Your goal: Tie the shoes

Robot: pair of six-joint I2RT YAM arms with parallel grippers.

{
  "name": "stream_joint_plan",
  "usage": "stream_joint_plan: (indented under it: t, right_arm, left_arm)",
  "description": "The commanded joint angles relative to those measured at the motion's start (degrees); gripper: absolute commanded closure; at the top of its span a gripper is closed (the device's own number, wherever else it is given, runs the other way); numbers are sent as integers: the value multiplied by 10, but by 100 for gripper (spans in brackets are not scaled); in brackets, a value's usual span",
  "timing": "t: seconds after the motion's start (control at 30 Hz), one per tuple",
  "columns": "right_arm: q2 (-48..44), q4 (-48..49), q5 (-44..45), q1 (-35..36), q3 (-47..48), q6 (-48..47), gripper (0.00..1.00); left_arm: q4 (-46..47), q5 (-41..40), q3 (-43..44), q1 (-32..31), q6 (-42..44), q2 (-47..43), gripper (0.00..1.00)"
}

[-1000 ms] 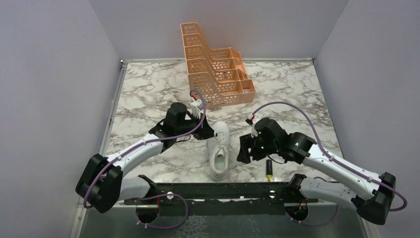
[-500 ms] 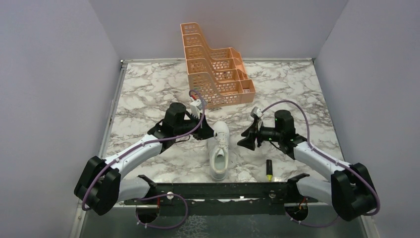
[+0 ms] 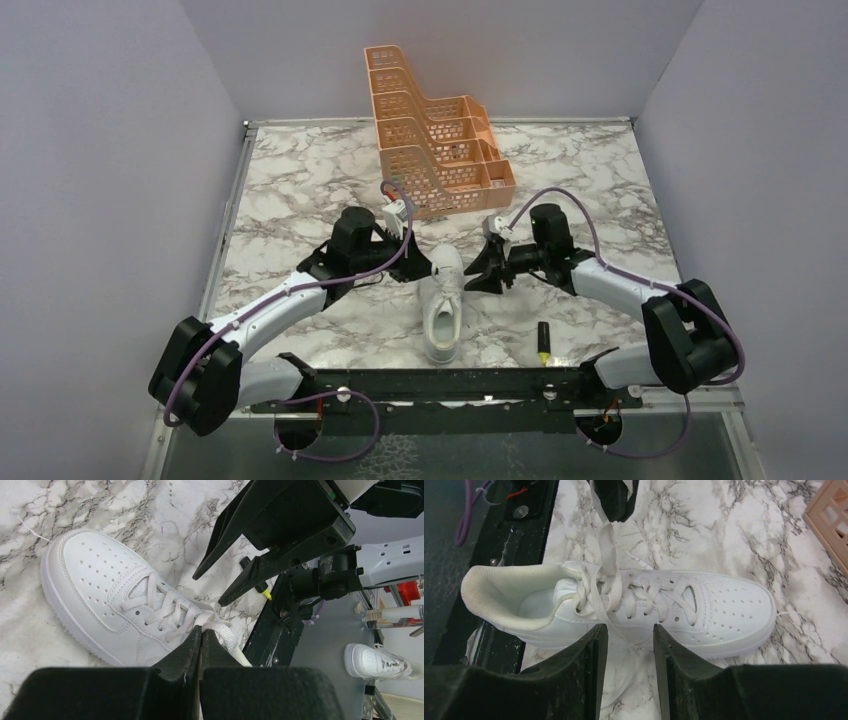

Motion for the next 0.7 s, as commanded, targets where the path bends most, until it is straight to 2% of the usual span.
stream_joint_plan:
  t: [0.0, 0.13, 0.27, 0.67]
  right_arm:
    - [22, -32, -27, 14, 28, -40, 58]
    - [35, -75, -16, 32, 46, -53, 60]
    - [27, -60, -11, 33, 35, -23, 63]
    - [43, -97, -18, 46, 53, -43, 67]
  left_arm:
    - [13, 3, 7, -2, -1, 0, 100]
    - [15, 1, 8, -2, 0, 1, 100]
    - [14, -2, 8, -2, 1, 1, 100]
    - [14, -4, 9, -2, 3, 1, 100]
